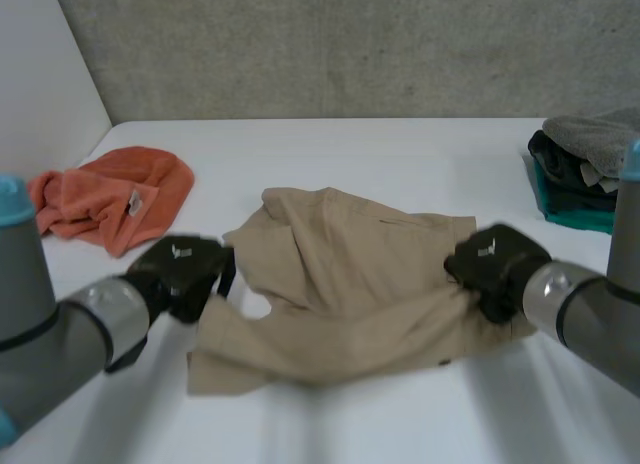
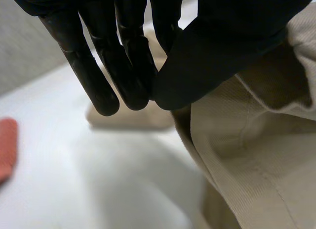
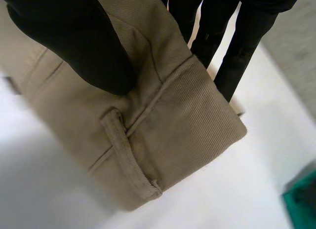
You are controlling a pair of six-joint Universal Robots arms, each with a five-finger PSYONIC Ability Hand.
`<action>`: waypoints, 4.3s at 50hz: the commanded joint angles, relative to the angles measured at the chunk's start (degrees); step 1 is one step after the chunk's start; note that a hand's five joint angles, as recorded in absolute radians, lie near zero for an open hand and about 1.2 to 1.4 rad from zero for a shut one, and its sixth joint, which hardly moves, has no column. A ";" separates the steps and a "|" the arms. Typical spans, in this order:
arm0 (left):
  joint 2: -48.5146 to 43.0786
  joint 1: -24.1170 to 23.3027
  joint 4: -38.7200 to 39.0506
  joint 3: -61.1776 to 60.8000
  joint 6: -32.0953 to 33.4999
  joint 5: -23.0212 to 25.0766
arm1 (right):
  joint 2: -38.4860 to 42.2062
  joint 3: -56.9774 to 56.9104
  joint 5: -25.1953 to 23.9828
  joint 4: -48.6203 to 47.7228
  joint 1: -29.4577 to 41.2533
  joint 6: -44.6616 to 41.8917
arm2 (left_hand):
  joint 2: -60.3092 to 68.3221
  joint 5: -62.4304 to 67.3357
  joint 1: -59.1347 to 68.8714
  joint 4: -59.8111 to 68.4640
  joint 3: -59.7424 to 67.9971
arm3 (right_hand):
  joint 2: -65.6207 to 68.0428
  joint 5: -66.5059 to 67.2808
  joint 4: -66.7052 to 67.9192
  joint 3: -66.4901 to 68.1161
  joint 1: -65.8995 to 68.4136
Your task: Fold the laundry.
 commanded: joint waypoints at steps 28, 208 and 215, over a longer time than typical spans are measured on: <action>-11.15 -4.25 33.17 25.76 -13.46 -13.91 | 11.01 -26.52 4.19 -38.06 3.02 14.24 | -26.12 -25.99 -24.45 -26.36 -25.82 | 12.78 11.90 11.38 11.98 17.41; -2.37 -17.26 34.05 -4.76 3.85 -19.10 | -0.68 4.16 11.22 -22.24 4.34 17.49 | 11.63 11.75 13.29 11.38 11.92 | 12.78 11.90 11.38 11.98 17.41; 0.80 -16.91 30.81 -4.67 1.39 -19.01 | -1.64 3.64 11.31 -20.49 4.43 15.56 | 11.63 11.75 13.29 11.38 11.92 | 12.78 11.90 11.38 11.98 17.41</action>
